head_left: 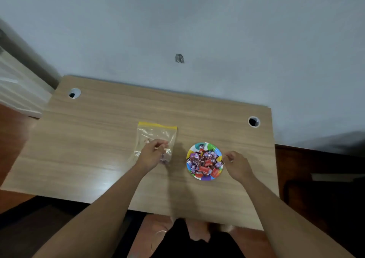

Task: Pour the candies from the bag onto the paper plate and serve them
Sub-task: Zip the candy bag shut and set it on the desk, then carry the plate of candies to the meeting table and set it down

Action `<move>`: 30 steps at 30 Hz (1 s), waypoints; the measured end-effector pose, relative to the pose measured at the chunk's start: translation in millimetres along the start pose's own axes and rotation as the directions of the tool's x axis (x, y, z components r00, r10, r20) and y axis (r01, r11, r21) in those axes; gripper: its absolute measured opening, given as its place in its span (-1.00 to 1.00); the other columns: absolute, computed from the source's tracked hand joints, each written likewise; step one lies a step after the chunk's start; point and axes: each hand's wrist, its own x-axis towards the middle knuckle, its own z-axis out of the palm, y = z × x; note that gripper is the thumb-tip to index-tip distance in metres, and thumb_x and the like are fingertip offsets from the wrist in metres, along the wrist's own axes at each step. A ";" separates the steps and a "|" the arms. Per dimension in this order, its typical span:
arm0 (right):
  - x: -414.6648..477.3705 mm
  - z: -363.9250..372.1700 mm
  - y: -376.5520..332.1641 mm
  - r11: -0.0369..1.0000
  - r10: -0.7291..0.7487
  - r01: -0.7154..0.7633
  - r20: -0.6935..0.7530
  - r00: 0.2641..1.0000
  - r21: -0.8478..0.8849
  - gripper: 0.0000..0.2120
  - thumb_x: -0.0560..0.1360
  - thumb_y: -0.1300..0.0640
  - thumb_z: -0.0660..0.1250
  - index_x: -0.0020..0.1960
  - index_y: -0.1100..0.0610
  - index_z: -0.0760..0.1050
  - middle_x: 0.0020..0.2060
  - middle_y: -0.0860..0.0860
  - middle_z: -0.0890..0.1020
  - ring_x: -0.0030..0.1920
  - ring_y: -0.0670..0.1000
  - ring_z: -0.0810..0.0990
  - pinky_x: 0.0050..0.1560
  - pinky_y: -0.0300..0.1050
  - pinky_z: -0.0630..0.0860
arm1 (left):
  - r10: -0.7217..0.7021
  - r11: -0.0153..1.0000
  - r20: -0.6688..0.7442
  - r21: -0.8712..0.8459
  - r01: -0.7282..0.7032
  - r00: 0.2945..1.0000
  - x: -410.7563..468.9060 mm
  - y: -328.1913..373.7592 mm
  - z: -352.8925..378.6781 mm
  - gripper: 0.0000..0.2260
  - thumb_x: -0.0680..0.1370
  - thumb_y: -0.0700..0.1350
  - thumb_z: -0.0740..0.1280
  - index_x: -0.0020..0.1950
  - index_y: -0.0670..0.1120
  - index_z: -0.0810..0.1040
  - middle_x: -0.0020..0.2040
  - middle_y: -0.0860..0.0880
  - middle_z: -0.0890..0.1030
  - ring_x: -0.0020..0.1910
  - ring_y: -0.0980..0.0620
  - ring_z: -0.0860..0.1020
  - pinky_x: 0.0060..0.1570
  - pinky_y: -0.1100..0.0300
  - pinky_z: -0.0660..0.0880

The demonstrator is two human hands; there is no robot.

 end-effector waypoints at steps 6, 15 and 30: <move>12.9 11.7 43.1 0.991 0.136 -0.136 0.049 0.990 -0.002 -0.72 0.70 0.12 0.31 0.17 0.26 0.73 0.21 0.25 0.76 0.31 0.24 0.69 0.24 -0.02 0.53 | -0.078 0.993 0.091 0.100 0.069 0.993 12.6 -10.2 55.6 -0.74 0.71 -0.29 0.31 0.35 -0.37 0.63 0.30 -0.41 0.65 0.07 -0.05 0.55 0.08 0.03 0.52; 32.0 57.7 76.5 0.887 0.298 -0.329 0.141 0.944 0.324 -0.77 0.66 0.19 0.38 0.13 0.34 0.73 0.03 0.28 0.80 0.07 0.25 0.80 0.18 0.16 0.70 | -0.215 0.968 0.086 0.152 0.201 0.973 22.8 -37.0 114.8 -0.70 0.72 -0.30 0.29 0.44 -0.32 0.57 0.32 -0.28 0.67 0.16 -0.14 0.68 0.31 -0.01 0.64; 5.6 61.7 90.5 0.756 0.327 -0.326 0.103 0.939 0.568 -0.78 0.70 0.23 0.39 0.23 0.37 0.65 0.00 0.34 0.79 -0.01 0.33 0.82 0.15 0.34 0.75 | -0.229 0.971 0.129 0.091 0.219 0.965 3.4 -35.5 130.2 -0.77 0.72 -0.26 0.31 0.34 -0.35 0.55 0.35 -0.34 0.58 -0.12 -0.15 0.66 -0.12 0.04 0.68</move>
